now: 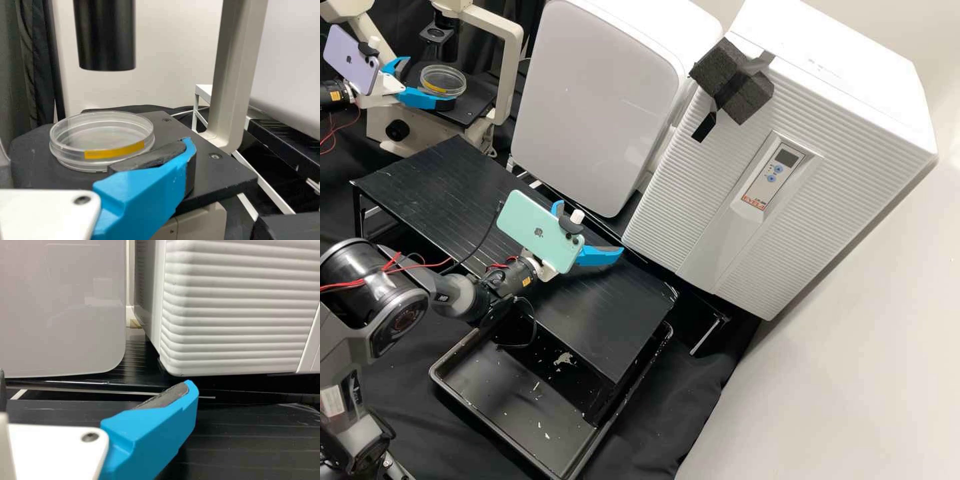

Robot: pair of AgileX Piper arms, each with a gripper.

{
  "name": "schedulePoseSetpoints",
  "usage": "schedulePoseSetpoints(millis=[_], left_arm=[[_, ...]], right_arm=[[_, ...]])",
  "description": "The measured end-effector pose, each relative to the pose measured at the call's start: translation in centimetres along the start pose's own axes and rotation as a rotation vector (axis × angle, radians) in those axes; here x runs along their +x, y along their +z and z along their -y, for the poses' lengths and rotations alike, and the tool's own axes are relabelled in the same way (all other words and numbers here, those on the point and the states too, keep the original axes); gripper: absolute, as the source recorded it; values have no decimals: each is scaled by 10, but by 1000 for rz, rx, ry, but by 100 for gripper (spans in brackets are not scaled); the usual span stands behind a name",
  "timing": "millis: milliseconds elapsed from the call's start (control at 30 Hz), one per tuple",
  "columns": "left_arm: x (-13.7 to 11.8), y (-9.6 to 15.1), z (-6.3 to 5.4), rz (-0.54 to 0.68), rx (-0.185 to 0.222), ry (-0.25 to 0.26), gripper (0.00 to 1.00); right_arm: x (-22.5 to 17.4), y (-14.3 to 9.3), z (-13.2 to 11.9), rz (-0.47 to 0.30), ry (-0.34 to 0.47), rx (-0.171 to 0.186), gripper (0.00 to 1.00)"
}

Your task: Place the petri dish on the bench

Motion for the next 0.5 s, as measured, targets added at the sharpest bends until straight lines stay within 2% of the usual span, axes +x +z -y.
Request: schedulePoseSetpoints(millis=[233, 467, 500], left_arm=[[5, 0, -4, -11, -6, -1, 100], [15, -1, 0, -12, -9, -3, 100], [16, -1, 0, -9, -10, 3, 0]], right_arm=[[0, 0, 0, 0, 0, 0, 100], [0, 0, 0, 0, 0, 0, 100], [0, 0, 0, 0, 0, 0, 100]])
